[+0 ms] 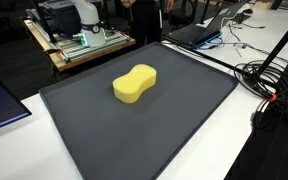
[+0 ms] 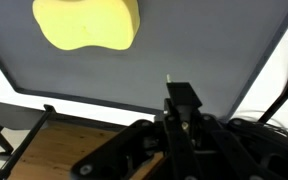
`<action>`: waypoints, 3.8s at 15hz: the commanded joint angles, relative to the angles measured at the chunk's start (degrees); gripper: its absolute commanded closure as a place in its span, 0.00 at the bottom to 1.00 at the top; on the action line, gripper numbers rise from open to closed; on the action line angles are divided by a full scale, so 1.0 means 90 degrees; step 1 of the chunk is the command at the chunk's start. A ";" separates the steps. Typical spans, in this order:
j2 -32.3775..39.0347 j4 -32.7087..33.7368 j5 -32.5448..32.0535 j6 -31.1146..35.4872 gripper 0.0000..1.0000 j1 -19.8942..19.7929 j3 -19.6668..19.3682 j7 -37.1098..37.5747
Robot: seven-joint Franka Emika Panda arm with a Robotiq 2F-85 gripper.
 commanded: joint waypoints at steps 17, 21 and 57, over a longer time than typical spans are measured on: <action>0.5371 0.5670 -0.2081 -0.3652 0.97 0.1935 -0.1793 -0.0025; 0.5961 0.6532 -0.1273 -0.4101 0.97 0.1939 -0.2294 -0.0674; 0.9045 1.0923 0.1821 -0.6391 0.97 -0.0688 -0.3792 -0.1180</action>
